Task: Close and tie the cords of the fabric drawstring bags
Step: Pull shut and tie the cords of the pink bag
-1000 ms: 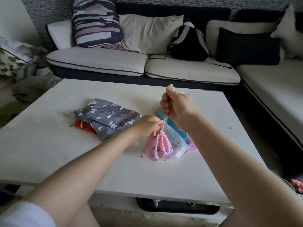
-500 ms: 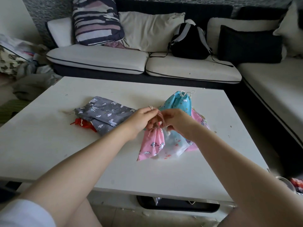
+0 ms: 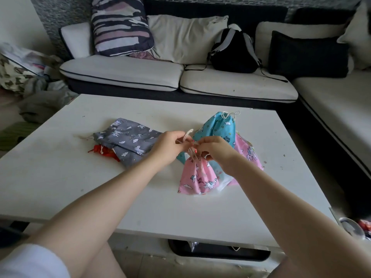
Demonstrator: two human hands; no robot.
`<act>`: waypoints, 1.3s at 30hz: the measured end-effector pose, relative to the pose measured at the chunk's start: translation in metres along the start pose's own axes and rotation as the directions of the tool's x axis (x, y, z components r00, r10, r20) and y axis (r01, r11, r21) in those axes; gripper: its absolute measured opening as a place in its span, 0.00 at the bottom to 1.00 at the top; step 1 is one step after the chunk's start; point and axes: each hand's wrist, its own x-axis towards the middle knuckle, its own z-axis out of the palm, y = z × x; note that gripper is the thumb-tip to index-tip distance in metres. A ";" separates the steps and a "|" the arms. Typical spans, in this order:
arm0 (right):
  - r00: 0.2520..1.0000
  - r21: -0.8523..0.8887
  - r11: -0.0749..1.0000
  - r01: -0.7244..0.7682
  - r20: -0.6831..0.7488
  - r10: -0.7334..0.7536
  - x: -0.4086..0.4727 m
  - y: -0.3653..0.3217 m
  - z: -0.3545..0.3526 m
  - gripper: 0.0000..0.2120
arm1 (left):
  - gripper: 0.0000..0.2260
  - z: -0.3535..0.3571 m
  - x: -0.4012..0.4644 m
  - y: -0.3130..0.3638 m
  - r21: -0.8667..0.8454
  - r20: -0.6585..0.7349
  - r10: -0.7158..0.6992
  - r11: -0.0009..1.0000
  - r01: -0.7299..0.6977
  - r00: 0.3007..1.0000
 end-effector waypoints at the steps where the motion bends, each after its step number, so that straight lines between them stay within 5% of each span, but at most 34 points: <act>1: 1.000 0.010 1.000 0.001 0.025 -0.001 -0.001 0.001 -0.001 0.10 | 0.04 0.001 0.001 -0.002 0.055 -0.013 0.009 0.998 -0.008 1.000; 6: 0.995 -0.027 0.999 -0.032 0.095 0.035 -0.002 0.003 -0.001 0.13 | 0.02 0.006 0.003 -0.001 0.083 -0.051 0.081 0.994 -0.077 0.995; 10: 0.993 0.119 0.986 -0.115 0.042 0.111 0.001 0.006 0.000 0.14 | 0.05 0.006 -0.001 0.001 -0.076 0.016 0.068 0.995 -0.067 0.998; 19: 0.958 0.536 0.801 -0.266 0.058 0.280 0.007 0.007 0.011 0.11 | 0.10 0.010 -0.005 0.006 -0.126 -0.024 0.089 0.988 -0.091 0.996; 25: 0.956 0.595 0.774 -0.218 -0.029 0.292 0.008 0.003 0.006 0.09 | 0.08 0.012 -0.008 0.006 -0.186 0.078 0.053 0.982 -0.038 0.996; 27: 0.961 0.743 0.653 -0.151 -0.046 0.273 0.006 0.003 0.001 0.13 | 0.13 0.009 -0.006 0.004 -0.445 0.082 -0.057 0.891 0.088 0.995; 29: 0.955 0.920 0.386 -0.066 -0.053 0.290 0.007 0.010 -0.010 0.16 | 0.16 0.001 -0.002 -0.004 -0.653 0.047 -0.177 0.739 0.165 0.983; 31: 0.947 0.961 0.275 -0.024 -0.067 0.314 0.007 0.018 -0.018 0.16 | 0.16 -0.005 -0.001 -0.014 -0.696 0.038 -0.222 0.694 0.185 0.974; 36: 0.958 0.830 0.557 -0.028 -0.136 0.252 0.006 0.013 -0.009 0.14 | 0.14 0.000 -0.004 -0.009 -0.782 0.139 -0.300 0.551 0.291 0.944; 39: 0.958 0.712 0.701 -0.030 -0.179 0.223 0.008 0.010 -0.008 0.14 | 0.11 0.000 -0.002 -0.007 -0.663 0.107 -0.306 0.687 0.297 0.946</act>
